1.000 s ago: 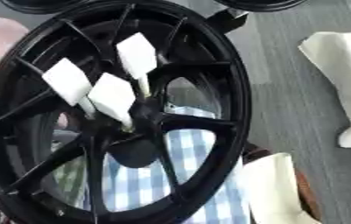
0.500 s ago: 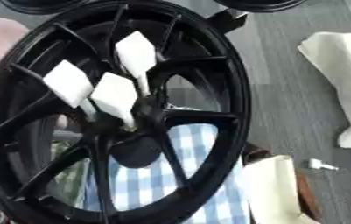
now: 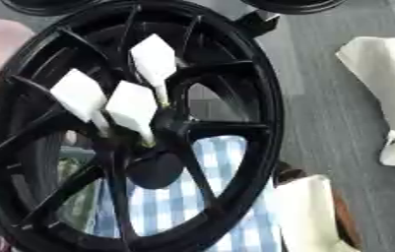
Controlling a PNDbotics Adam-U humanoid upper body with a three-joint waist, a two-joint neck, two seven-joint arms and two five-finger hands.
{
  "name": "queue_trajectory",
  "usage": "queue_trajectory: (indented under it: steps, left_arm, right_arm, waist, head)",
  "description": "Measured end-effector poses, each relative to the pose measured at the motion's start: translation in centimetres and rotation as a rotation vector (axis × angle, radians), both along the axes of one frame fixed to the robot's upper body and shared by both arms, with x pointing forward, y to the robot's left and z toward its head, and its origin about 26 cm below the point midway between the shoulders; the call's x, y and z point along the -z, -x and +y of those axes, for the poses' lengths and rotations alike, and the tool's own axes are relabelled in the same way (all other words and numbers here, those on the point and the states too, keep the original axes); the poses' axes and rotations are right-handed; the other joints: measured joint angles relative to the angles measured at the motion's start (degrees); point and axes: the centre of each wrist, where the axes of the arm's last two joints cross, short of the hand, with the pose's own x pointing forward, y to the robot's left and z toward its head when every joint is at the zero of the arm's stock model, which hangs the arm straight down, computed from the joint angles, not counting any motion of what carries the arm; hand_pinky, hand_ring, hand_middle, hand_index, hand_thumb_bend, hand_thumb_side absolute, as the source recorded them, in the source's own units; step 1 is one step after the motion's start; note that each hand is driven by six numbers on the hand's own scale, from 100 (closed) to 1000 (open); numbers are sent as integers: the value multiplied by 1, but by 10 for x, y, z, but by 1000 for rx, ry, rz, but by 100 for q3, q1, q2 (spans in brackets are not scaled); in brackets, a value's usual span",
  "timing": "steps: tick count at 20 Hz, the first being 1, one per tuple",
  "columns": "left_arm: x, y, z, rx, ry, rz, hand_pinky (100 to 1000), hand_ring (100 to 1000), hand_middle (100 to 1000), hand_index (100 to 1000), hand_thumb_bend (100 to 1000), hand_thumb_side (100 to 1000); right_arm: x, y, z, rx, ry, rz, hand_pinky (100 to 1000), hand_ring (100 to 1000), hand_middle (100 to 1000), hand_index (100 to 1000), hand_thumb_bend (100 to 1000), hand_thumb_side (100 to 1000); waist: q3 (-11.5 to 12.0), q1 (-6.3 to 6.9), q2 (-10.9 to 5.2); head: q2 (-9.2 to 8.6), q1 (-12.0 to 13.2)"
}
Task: Pull the pin out of the wheel hub.
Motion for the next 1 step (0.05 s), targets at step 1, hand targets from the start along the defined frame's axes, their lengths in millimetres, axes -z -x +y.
queue_trajectory:
  steps: [1]
  left_arm:
    - [-1, 0, 0, 1, 0, -3, 786, 898, 772, 788, 297, 762]
  right_arm:
    - [-2, 0, 6, -31, -15, -23, 842, 761, 674, 747, 100, 514]
  waist:
    - [15, -5, -1]
  head:
    - [0, 0]
